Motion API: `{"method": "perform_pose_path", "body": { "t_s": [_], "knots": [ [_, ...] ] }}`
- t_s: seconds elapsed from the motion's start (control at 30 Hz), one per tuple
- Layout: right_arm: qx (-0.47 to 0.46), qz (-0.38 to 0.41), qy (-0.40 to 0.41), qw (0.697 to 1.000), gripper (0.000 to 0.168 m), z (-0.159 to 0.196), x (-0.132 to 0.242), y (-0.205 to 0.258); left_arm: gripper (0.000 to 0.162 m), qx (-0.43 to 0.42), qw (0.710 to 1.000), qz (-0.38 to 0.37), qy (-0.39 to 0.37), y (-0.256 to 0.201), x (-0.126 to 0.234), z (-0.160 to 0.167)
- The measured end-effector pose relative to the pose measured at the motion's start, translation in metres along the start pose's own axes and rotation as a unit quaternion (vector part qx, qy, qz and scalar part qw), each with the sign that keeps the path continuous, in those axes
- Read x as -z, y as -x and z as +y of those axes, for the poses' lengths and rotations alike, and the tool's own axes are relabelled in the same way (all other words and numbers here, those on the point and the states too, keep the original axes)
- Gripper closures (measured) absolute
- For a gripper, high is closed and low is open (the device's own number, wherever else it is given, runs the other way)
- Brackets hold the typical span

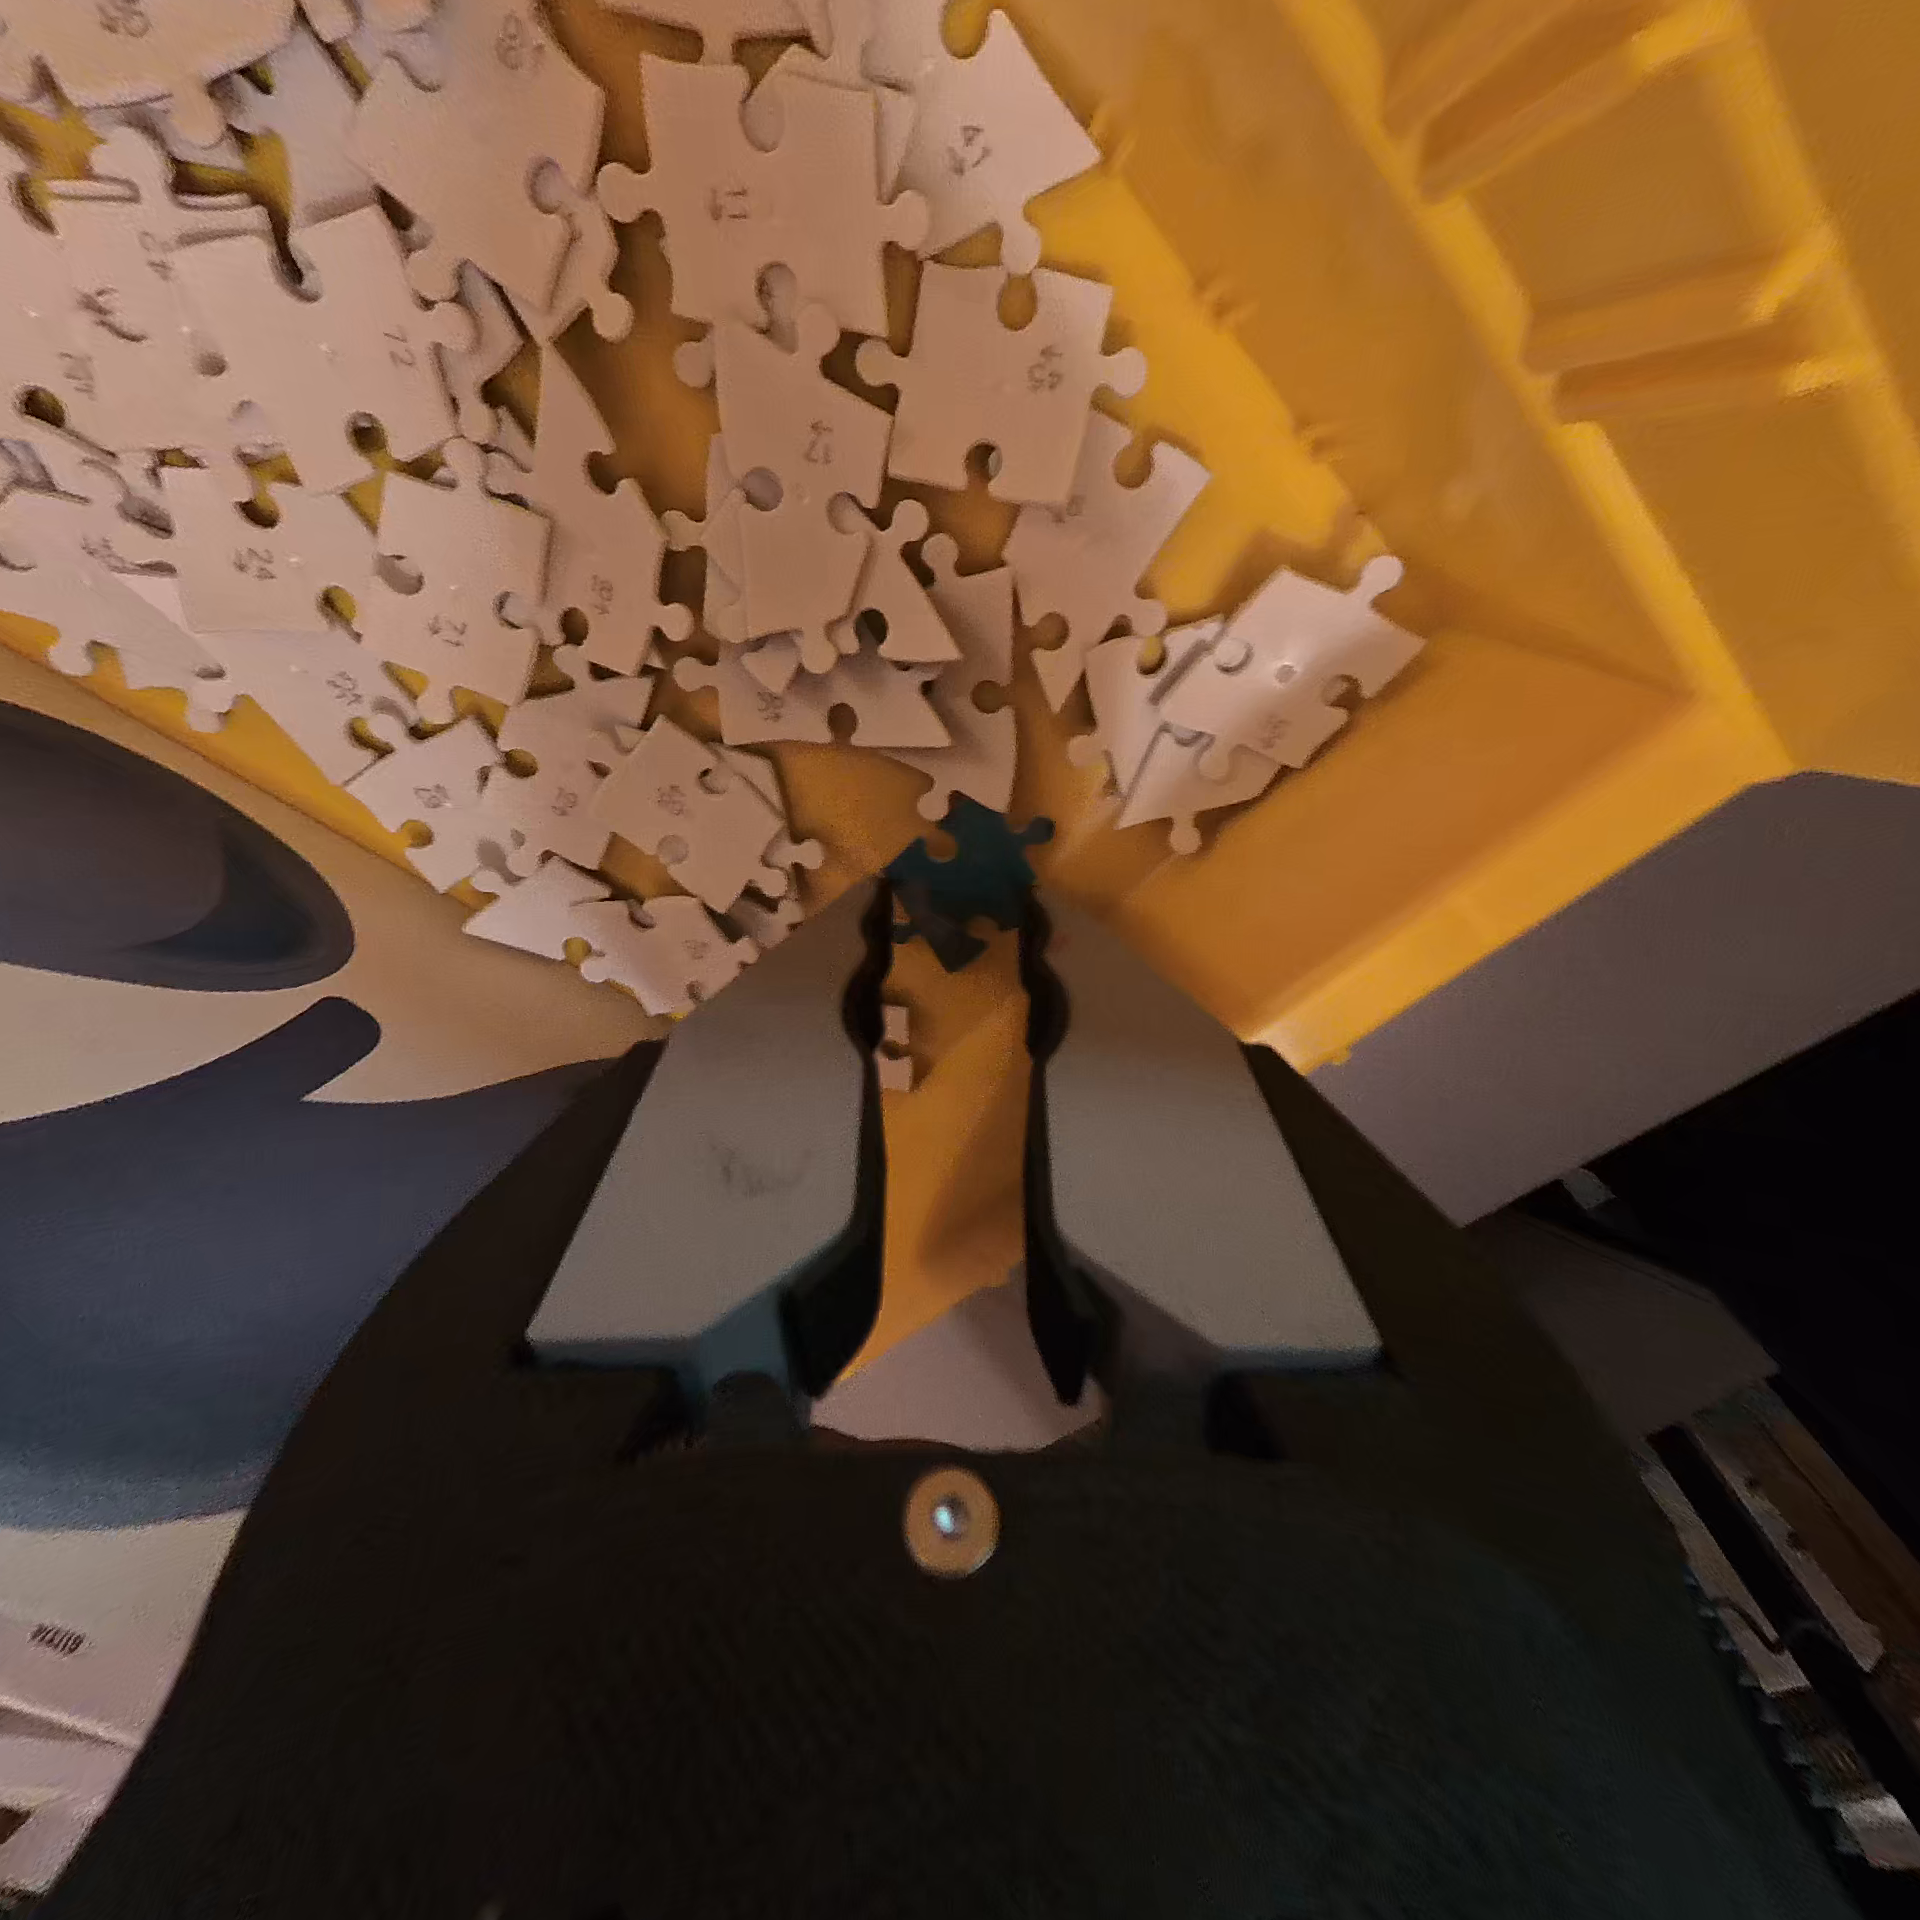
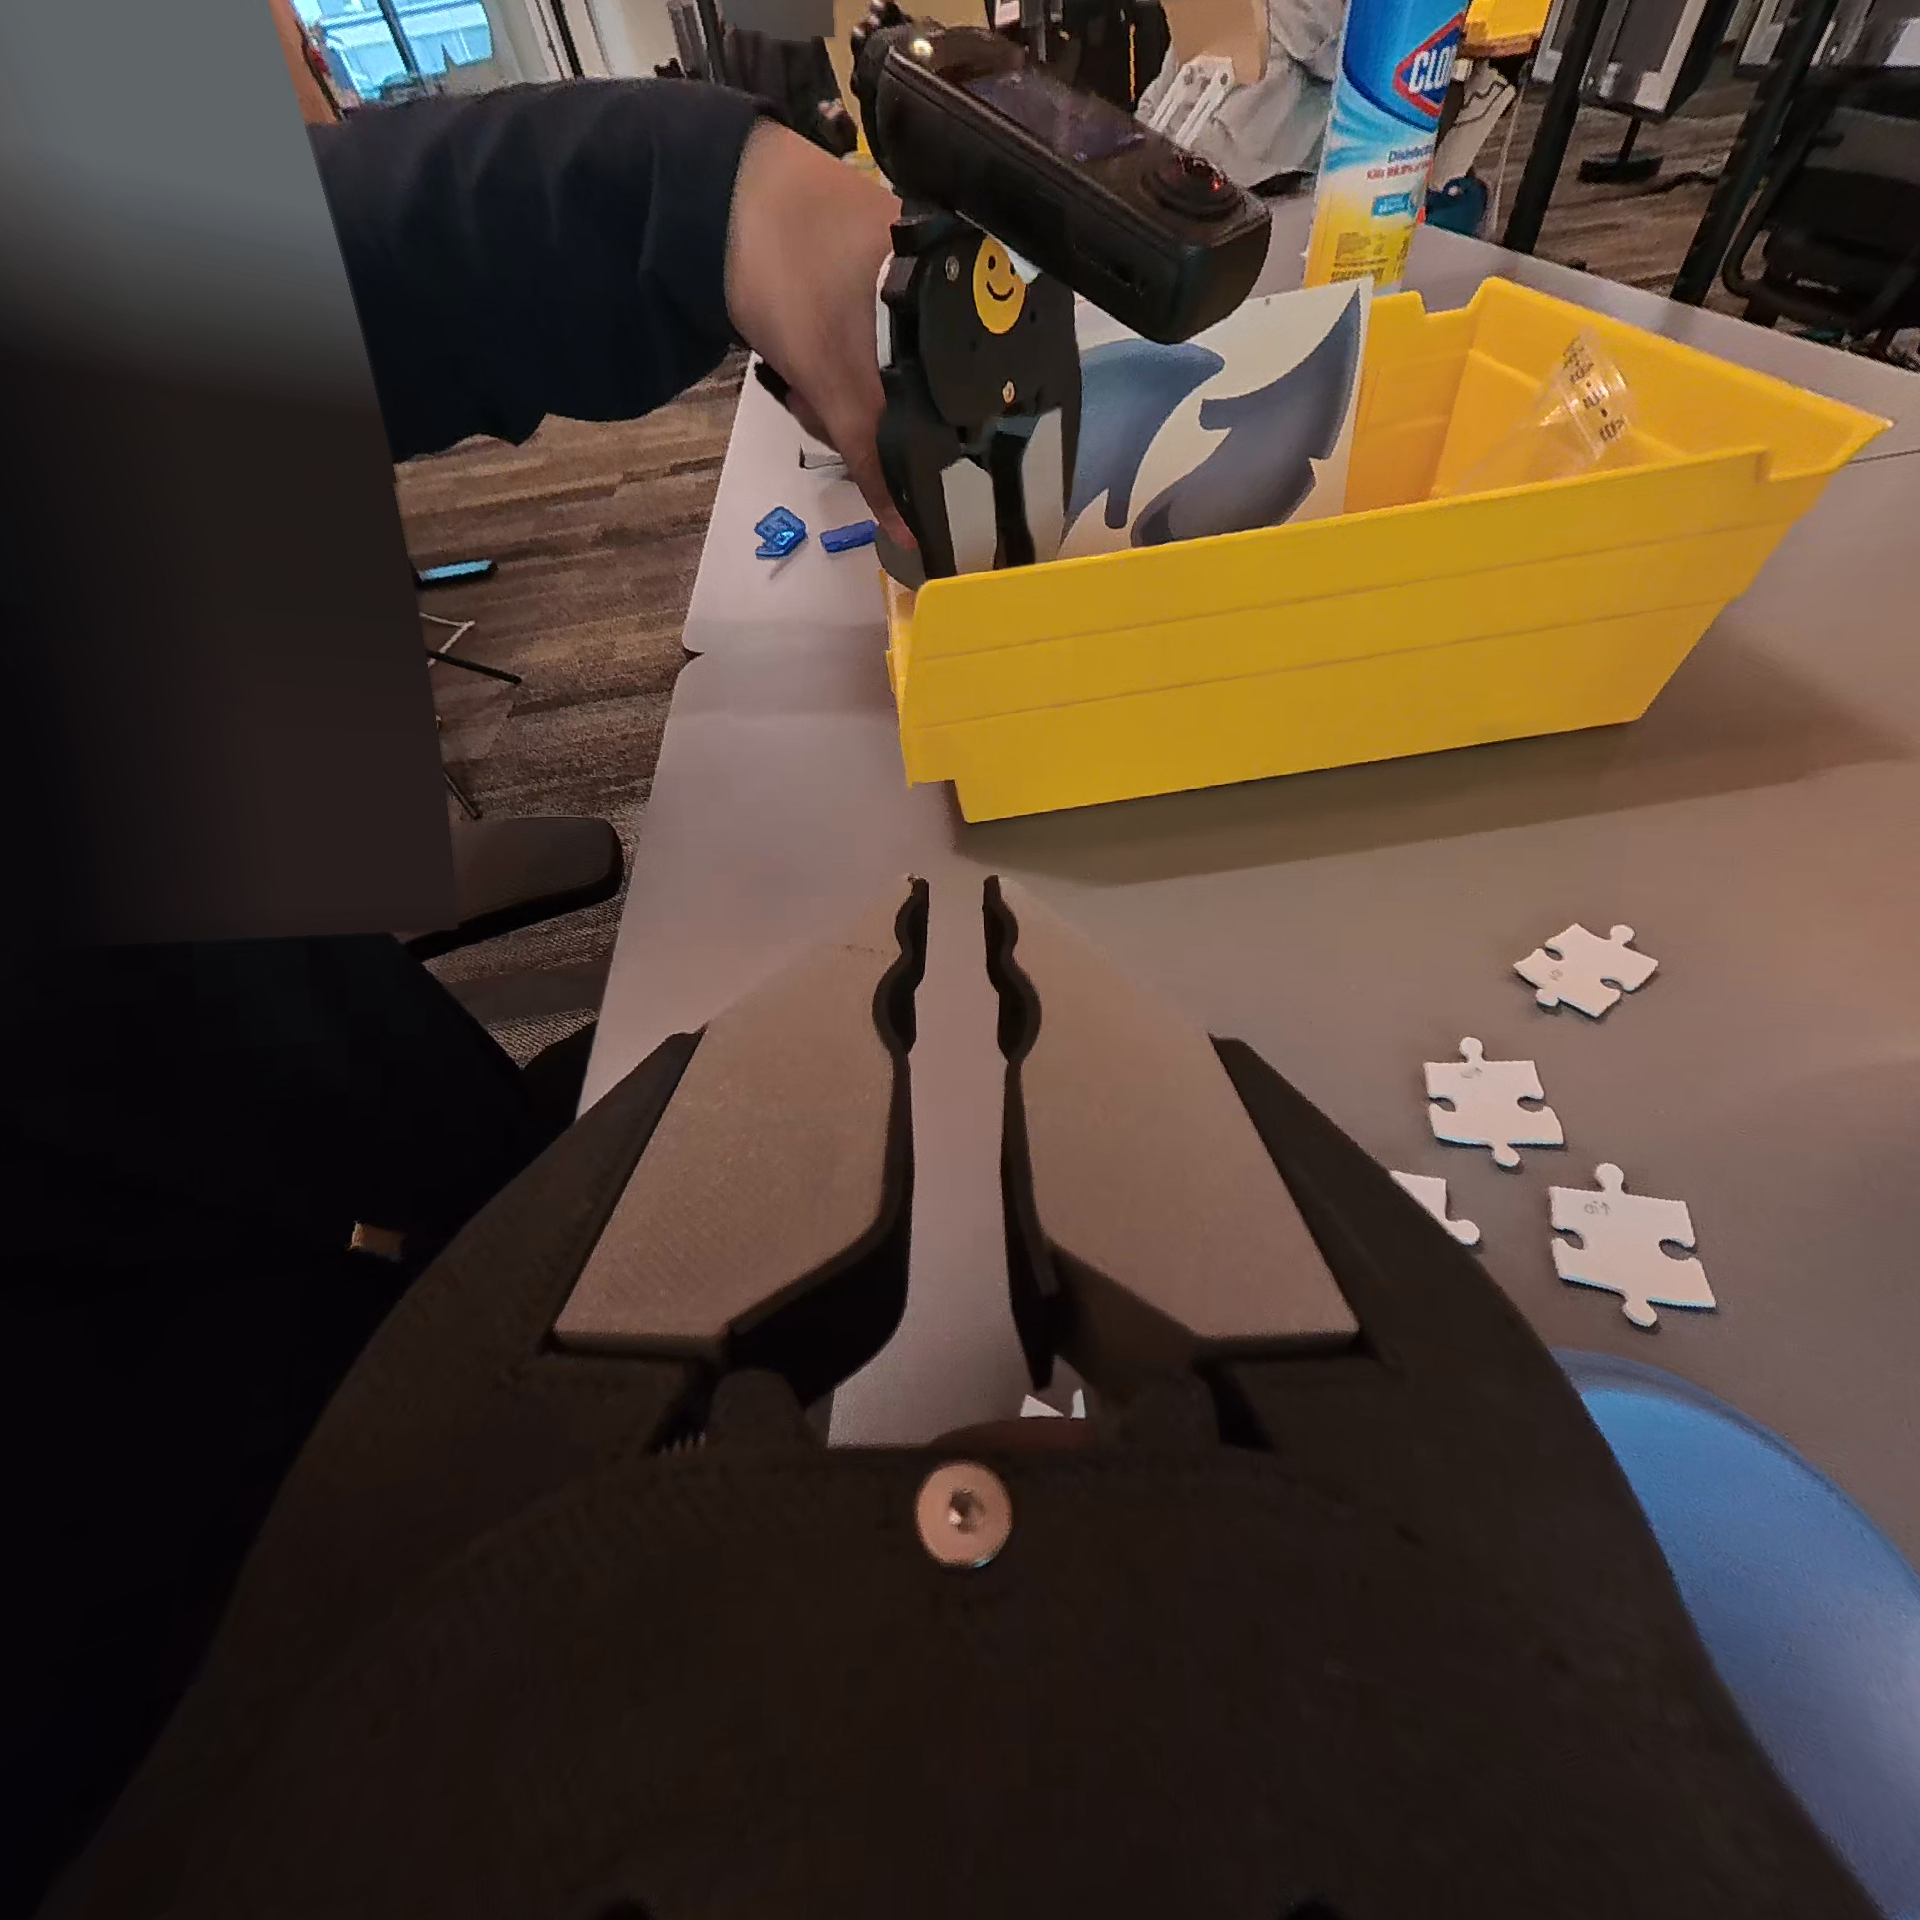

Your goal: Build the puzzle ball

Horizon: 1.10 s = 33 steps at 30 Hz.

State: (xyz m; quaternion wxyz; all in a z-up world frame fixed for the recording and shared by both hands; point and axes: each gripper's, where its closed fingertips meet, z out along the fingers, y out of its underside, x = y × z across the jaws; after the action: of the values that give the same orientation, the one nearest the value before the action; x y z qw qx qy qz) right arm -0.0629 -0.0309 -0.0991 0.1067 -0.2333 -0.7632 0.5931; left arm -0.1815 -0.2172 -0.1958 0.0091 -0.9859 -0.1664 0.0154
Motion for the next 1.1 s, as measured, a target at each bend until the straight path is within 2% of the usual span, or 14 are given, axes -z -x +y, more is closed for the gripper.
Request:
{"method": "perform_pose_path", "body": {
  "t_s": [0.03, 0.1, 0.17, 0.23, 0.27, 0.37, 0.5, 0.57, 0.67, 0.73, 0.87, 0.93, 1.0, 1.1],
  "knots": [
    [0.002, -0.002, -0.001, 1.0, 0.162, -0.001, 0.0, 0.002, 0.15, -0.001, 1.0, 0.008, -0.004, -0.004, 0.0, -0.001],
    [0.007, -0.004, -0.002, 1.0, 0.161, -0.002, 0.001, 0.004, 0.154, 0.002, 0.999, 0.025, -0.019, -0.01, 0.001, -0.004],
    [0.012, -0.004, -0.003, 1.0, 0.161, -0.003, 0.002, 0.006, 0.14, 0.018, 0.998, 0.06, -0.021, -0.017, 0.002, -0.005],
    [0.015, -0.004, -0.005, 1.0, 0.161, -0.004, 0.003, 0.008, 0.139, 0.029, 0.997, 0.07, -0.009, -0.016, 0.003, -0.001],
    [0.016, -0.003, -0.006, 1.0, 0.161, -0.004, 0.003, 0.008, 0.137, 0.032, 0.997, 0.067, -0.003, -0.014, 0.002, 0.0],
    [0.019, 0.0, -0.011, 1.0, 0.162, -0.006, 0.006, 0.008, 0.117, 0.047, 0.998, 0.038, 0.002, -0.003, 0.0, 0.003],
    [0.016, -0.001, -0.014, 1.0, 0.162, -0.006, 0.008, 0.008, 0.137, 0.054, 0.996, 0.067, -0.022, -0.012, 0.001, -0.002],
    [0.017, -0.002, -0.014, 1.0, 0.162, -0.007, 0.008, 0.009, 0.133, 0.058, 0.996, 0.058, -0.034, -0.009, 0.0, -0.007],
    [0.022, -0.001, -0.009, 1.0, 0.162, -0.005, 0.007, 0.01, 0.136, 0.057, 0.997, 0.038, -0.04, -0.003, 0.0, -0.011],
    [0.025, 0.001, -0.009, 1.0, 0.162, -0.005, 0.007, 0.01, 0.139, 0.026, 0.997, -0.065, -0.017, 0.026, -0.006, -0.003],
    [0.022, 0.004, -0.013, 1.0, 0.162, -0.006, 0.009, 0.008, 0.146, 0.046, 0.998, -0.032, -0.007, 0.024, -0.004, 0.001],
    [0.021, 0.004, -0.014, 1.0, 0.162, -0.006, 0.01, 0.007, 0.123, 0.056, 0.998, 0.006, -0.028, 0.017, 0.001, -0.003],
    [0.02, 0.004, -0.015, 1.0, 0.162, -0.007, 0.01, 0.007, 0.12, 0.062, 0.996, 0.058, -0.042, 0.003, 0.006, -0.006],
    [0.021, 0.001, -0.012, 1.0, 0.162, -0.006, 0.009, 0.009, 0.111, 0.058, 0.997, 0.058, -0.01, -0.001, -0.001, 0.004]
  ]
}}
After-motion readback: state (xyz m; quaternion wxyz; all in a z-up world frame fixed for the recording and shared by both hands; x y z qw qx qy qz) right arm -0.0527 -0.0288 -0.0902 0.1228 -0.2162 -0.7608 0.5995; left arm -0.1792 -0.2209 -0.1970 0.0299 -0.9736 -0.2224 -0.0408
